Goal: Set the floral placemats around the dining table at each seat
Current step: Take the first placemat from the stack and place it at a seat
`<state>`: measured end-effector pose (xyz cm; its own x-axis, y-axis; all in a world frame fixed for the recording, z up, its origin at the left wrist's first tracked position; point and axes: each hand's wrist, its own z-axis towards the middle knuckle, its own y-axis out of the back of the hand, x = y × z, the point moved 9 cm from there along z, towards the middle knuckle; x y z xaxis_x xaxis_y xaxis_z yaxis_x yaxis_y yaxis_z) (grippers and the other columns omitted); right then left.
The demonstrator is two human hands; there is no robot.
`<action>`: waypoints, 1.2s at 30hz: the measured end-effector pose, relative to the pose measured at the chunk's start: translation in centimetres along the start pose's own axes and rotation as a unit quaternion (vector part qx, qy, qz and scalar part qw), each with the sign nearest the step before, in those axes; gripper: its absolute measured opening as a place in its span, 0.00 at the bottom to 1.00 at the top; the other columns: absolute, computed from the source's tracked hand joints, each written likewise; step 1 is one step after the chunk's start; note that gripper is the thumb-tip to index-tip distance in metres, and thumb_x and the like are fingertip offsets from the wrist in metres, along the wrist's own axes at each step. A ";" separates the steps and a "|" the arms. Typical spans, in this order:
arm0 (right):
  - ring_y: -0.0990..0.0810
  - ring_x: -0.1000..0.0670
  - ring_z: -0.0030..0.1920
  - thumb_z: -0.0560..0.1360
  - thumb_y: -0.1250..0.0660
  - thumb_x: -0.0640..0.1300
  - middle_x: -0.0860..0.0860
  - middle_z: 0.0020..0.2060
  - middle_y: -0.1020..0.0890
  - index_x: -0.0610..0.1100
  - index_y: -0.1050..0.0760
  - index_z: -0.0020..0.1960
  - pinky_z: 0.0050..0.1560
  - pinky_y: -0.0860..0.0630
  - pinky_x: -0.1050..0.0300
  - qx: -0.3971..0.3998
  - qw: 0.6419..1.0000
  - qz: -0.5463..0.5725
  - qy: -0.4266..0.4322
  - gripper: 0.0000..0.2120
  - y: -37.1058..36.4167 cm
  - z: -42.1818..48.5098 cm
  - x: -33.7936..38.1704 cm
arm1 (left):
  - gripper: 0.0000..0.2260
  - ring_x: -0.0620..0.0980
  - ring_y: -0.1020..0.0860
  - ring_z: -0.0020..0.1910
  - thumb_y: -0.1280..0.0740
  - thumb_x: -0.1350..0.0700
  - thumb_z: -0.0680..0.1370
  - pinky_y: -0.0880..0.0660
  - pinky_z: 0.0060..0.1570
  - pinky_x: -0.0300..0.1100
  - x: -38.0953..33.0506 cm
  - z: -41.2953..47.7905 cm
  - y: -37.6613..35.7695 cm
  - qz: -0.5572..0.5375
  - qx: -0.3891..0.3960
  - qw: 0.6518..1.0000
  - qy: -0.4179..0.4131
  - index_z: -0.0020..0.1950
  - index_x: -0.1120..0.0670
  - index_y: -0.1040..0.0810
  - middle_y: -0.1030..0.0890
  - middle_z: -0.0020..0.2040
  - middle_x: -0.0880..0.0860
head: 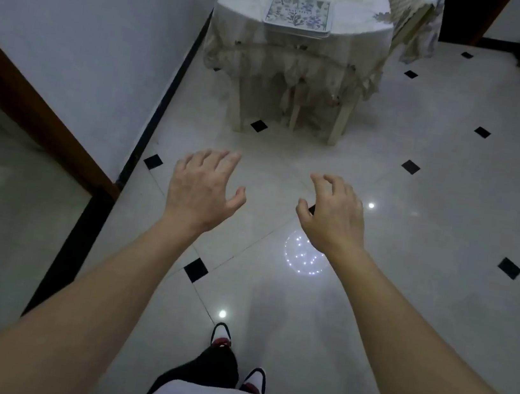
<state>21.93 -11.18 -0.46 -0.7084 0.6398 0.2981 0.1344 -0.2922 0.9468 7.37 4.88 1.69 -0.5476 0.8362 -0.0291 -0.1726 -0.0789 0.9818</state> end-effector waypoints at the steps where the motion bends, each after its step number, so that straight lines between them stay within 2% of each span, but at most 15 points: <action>1: 0.27 0.41 0.66 0.78 0.37 0.52 0.42 0.67 0.25 0.44 0.30 0.71 0.64 0.30 0.44 0.001 1.000 0.006 0.003 0.24 -0.2 0.5 0.2 | 0.29 0.56 0.28 0.67 0.46 0.38 0.77 0.31 0.66 0.57 0.2 0.4 -0.1 -0.004 0.009 1.000 0.001 0.74 0.51 0.34 0.26 0.70 0.54; 10: 0.27 0.41 0.66 0.77 0.36 0.52 0.42 0.67 0.25 0.44 0.29 0.71 0.64 0.31 0.43 0.013 1.000 -0.007 0.006 0.24 -2.8 8.5 0.3 | 0.28 0.56 0.26 0.65 0.44 0.38 0.77 0.30 0.65 0.55 3.2 7.5 -2.5 0.006 -0.019 1.000 0.006 0.73 0.51 0.32 0.25 0.68 0.54; 23: 0.28 0.42 0.68 0.78 0.38 0.53 0.43 0.69 0.26 0.45 0.31 0.73 0.65 0.31 0.43 0.017 0.999 -0.028 -0.016 0.25 -5.7 29.5 2.2 | 0.28 0.55 0.24 0.63 0.42 0.39 0.75 0.29 0.61 0.53 11.3 27.5 -6.1 -0.018 -0.012 1.000 0.008 0.72 0.51 0.29 0.23 0.67 0.52; 31: 0.28 0.42 0.68 0.78 0.38 0.54 0.43 0.69 0.26 0.45 0.32 0.73 0.66 0.30 0.43 0.014 0.999 -0.031 -0.038 0.26 -6.5 37.5 1.2 | 0.28 0.55 0.25 0.63 0.40 0.39 0.76 0.28 0.59 0.53 12.0 36.8 -7.6 -0.027 -0.021 0.999 -0.026 0.73 0.50 0.32 0.23 0.68 0.53; 36: 0.25 0.40 0.65 0.76 0.35 0.52 0.41 0.65 0.23 0.43 0.29 0.70 0.61 0.28 0.42 -0.006 0.999 -0.028 -0.037 0.25 -6.9 43.0 -1.3 | 0.28 0.55 0.25 0.64 0.39 0.40 0.76 0.28 0.61 0.53 11.3 42.9 -9.3 -0.032 -0.028 0.998 -0.038 0.73 0.51 0.30 0.24 0.69 0.52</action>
<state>51.70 20.59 -2.18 -0.6619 0.7056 0.2529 0.0877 -0.2621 0.9610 37.86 38.34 0.25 -0.4714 0.8787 -0.0753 -0.2517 -0.0522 0.9664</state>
